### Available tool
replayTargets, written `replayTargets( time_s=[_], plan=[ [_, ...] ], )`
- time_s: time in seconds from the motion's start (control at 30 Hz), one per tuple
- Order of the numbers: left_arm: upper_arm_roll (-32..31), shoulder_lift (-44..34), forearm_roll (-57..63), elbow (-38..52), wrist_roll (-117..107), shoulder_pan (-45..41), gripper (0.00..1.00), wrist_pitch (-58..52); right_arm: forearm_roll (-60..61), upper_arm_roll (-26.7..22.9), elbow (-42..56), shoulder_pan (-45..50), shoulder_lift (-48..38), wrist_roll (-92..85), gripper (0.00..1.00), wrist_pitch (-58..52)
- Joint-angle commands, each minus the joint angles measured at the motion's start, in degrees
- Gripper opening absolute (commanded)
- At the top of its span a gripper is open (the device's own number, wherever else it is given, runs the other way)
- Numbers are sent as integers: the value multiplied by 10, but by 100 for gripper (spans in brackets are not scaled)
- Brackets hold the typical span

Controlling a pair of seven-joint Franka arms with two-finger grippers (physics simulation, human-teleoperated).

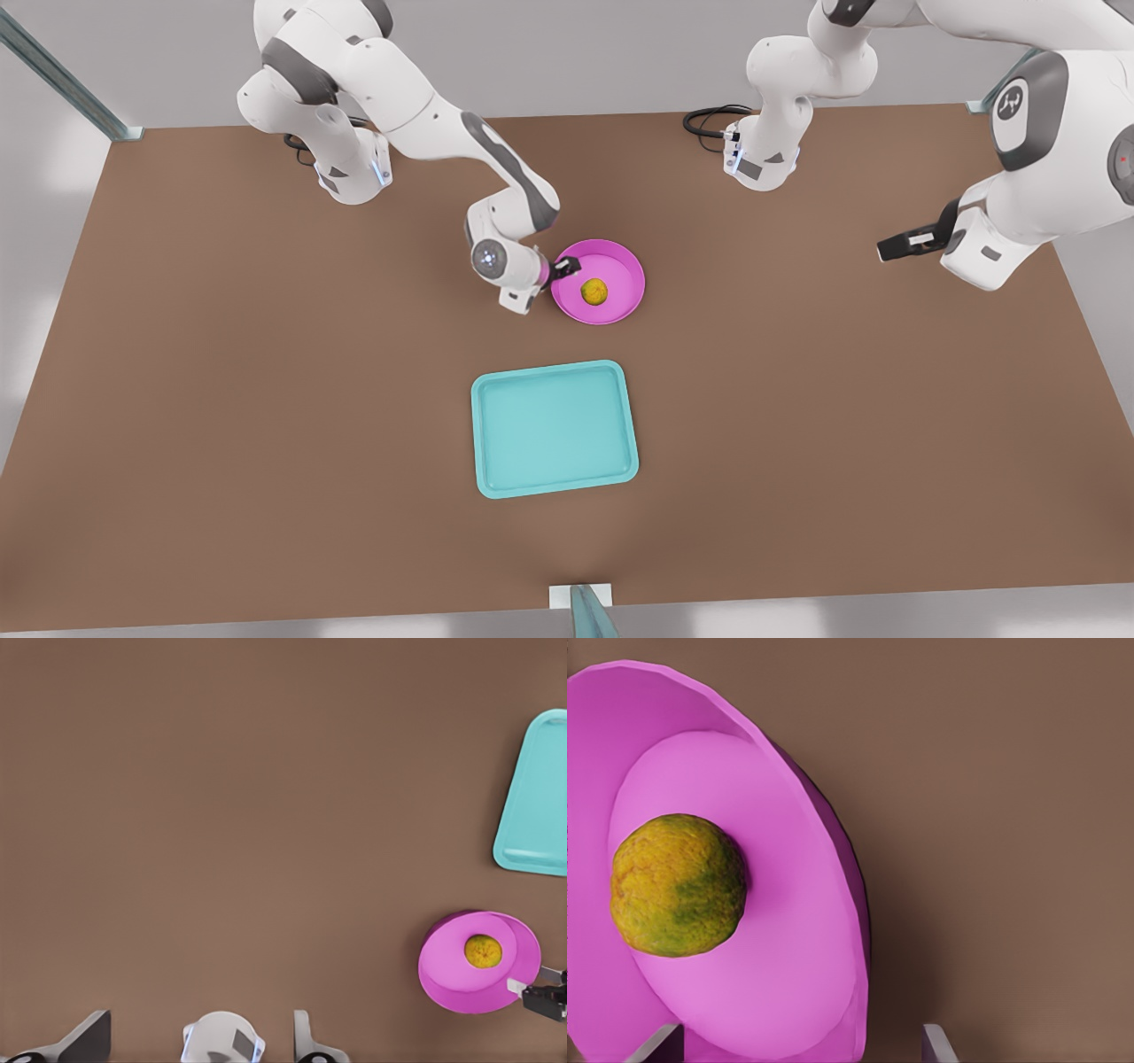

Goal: Place the orange on the plate with the left arm and the plate on the tray with the right arm

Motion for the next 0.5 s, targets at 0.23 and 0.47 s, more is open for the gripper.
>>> replayTargets(
  time_s=[0.23,0.47],
  plan=[
    [-1,2,3,-6,7,-12,100,-38,1,17,26,0,39,6,74,3],
    [-1,1,-1,-6,7,-13,100,-38,1,19,31,0,39,6,35,-3]
  ],
)
